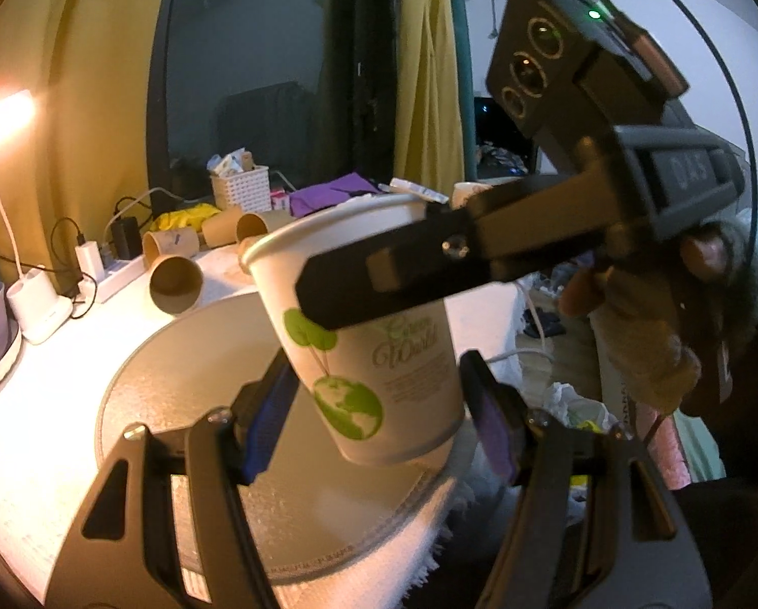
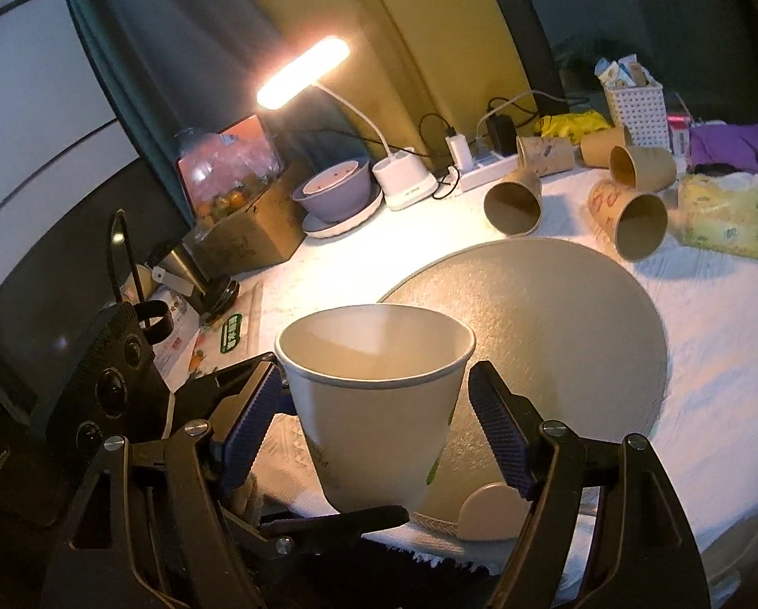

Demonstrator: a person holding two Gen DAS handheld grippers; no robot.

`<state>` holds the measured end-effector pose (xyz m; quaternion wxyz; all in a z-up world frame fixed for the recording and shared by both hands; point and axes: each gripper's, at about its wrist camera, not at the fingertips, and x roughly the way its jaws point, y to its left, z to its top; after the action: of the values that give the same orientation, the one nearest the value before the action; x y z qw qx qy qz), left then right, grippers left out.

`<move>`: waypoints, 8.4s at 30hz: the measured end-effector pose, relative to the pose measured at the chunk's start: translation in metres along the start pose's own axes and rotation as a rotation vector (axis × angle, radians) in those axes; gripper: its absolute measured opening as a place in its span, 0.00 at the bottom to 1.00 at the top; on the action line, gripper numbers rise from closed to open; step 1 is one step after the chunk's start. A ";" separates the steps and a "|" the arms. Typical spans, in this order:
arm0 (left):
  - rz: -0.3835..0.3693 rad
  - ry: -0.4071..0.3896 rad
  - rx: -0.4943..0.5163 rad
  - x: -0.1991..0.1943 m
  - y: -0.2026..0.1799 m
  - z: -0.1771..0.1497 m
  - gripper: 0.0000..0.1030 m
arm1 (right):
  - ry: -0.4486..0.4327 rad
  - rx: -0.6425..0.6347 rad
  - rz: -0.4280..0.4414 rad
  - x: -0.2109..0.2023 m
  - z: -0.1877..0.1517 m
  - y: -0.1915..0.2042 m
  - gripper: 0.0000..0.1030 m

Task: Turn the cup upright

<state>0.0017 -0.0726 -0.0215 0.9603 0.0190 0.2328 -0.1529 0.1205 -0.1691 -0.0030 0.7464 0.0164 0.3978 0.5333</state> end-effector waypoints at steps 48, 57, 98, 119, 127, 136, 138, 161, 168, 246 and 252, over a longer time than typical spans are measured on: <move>-0.027 0.045 -0.088 -0.001 0.012 -0.007 0.73 | 0.007 0.007 0.023 0.004 0.000 0.004 0.65; -0.034 0.045 -0.134 -0.004 0.019 -0.007 0.82 | -0.058 -0.035 -0.082 -0.008 0.005 0.012 0.65; 0.268 0.047 -0.441 -0.037 0.073 -0.024 0.82 | -0.225 -0.196 -0.509 -0.002 -0.035 0.052 0.65; 0.287 -0.014 -0.425 -0.055 0.066 -0.018 0.82 | -0.312 -0.157 -0.615 -0.010 -0.038 0.049 0.65; 0.291 -0.029 -0.405 -0.057 0.066 -0.014 0.82 | -0.322 -0.176 -0.615 -0.007 -0.032 0.044 0.65; 0.299 -0.034 -0.394 -0.041 0.079 -0.011 0.82 | -0.303 -0.229 -0.618 0.027 0.005 0.016 0.65; 0.300 -0.032 -0.399 -0.036 0.084 -0.011 0.82 | -0.293 -0.229 -0.620 0.035 0.011 0.008 0.65; 0.300 0.027 -0.447 0.002 0.130 -0.020 0.82 | -0.146 -0.170 -0.572 0.113 0.042 -0.040 0.67; 0.290 0.034 -0.442 0.001 0.123 -0.021 0.82 | -0.139 -0.145 -0.592 0.108 0.036 -0.043 0.72; 0.349 -0.221 -0.267 -0.128 0.020 0.034 0.93 | -0.381 -0.181 -0.627 -0.072 -0.026 0.103 0.73; 0.348 -0.213 -0.282 -0.129 0.022 0.034 0.93 | -0.374 -0.182 -0.623 -0.071 -0.026 0.104 0.73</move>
<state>-0.0858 -0.0183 0.0663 0.9844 -0.0915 0.1425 0.0475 0.0153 -0.1922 0.0663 0.9310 -0.0746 0.1915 0.3018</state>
